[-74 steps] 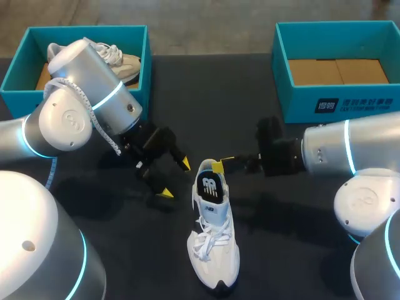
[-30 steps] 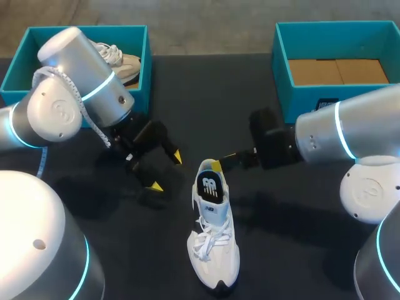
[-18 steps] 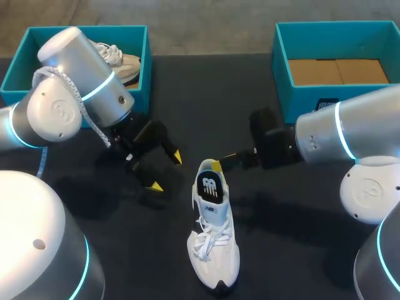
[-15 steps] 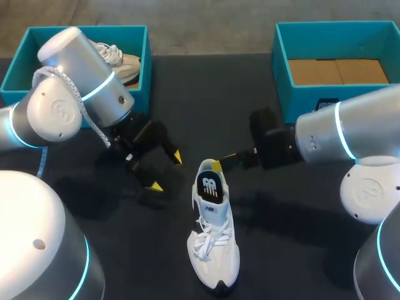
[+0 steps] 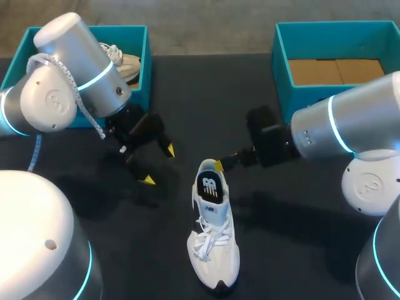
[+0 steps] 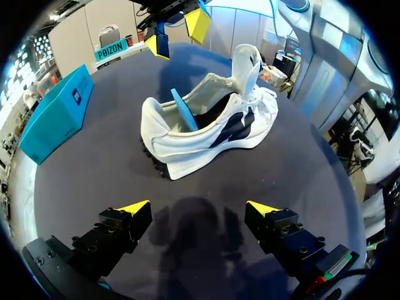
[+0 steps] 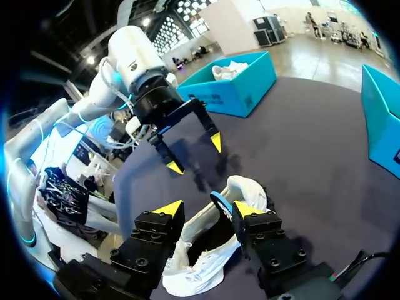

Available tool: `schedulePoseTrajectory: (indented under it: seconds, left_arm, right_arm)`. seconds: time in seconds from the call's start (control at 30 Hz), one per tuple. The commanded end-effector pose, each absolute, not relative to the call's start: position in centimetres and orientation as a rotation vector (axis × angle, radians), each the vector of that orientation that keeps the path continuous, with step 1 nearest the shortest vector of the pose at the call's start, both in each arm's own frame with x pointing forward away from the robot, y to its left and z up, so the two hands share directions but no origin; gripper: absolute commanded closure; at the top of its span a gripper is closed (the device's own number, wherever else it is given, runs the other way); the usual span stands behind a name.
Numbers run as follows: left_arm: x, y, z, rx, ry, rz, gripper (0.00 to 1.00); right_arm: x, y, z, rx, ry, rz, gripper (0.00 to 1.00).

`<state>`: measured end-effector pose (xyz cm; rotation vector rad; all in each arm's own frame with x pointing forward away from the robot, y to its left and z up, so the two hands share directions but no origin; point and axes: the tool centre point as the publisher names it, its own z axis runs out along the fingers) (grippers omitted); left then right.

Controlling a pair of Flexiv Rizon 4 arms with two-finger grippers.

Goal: Take the shoe out of the shoebox, open the shoe tongue, remove and reinsert the insole, then place the shoe into the shoebox

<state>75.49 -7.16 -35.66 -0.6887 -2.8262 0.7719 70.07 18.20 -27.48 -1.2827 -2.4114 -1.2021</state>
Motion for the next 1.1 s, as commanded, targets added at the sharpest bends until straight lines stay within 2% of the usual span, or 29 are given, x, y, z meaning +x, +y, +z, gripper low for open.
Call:
schedulePoseTrajectory:
  seconds: [0.03,0.77,0.8,0.83,0.87,0.9,0.93,1.1]
  left_arm:
    - [75.4,-7.1,-35.7,-0.690,-2.829,0.771,0.00]
    - [76.0,-4.7,-34.1,-0.686,-2.881,0.694,0.00]
    - [76.0,-4.7,-34.1,-0.686,-2.881,0.694,0.00]
    - [76.0,-4.7,-34.1,-0.686,-2.881,0.694,0.00]
    - [76.0,-4.7,-34.1,-0.686,-2.881,0.694,0.00]
    - [76.0,-4.7,-34.1,-0.686,-2.881,0.694,0.00]
    - [76.0,-4.7,-34.1,-0.686,-2.881,0.694,0.00]
    - [76.0,-4.7,-34.1,-0.686,-2.881,0.694,0.00]
  right_arm:
    - [69.9,18.4,-27.5,-1.291,-2.416,-1.200,0.51]
    - [69.9,18.6,-27.6,-1.310,-2.420,-1.166,0.54]
    - [69.9,18.6,-27.6,-1.310,-2.420,-1.166,0.00]
    - [69.9,18.6,-27.6,-1.310,-2.420,-1.166,0.11]
    - [69.9,18.6,-27.6,-1.310,-2.420,-1.166,0.66]
    - [69.9,18.6,-27.6,-1.310,-2.420,-1.166,0.89]
    - [69.9,18.6,-27.6,-1.310,-2.420,-1.166,1.00]
    - [69.9,18.6,-27.6,-1.310,-2.420,-1.166,1.00]
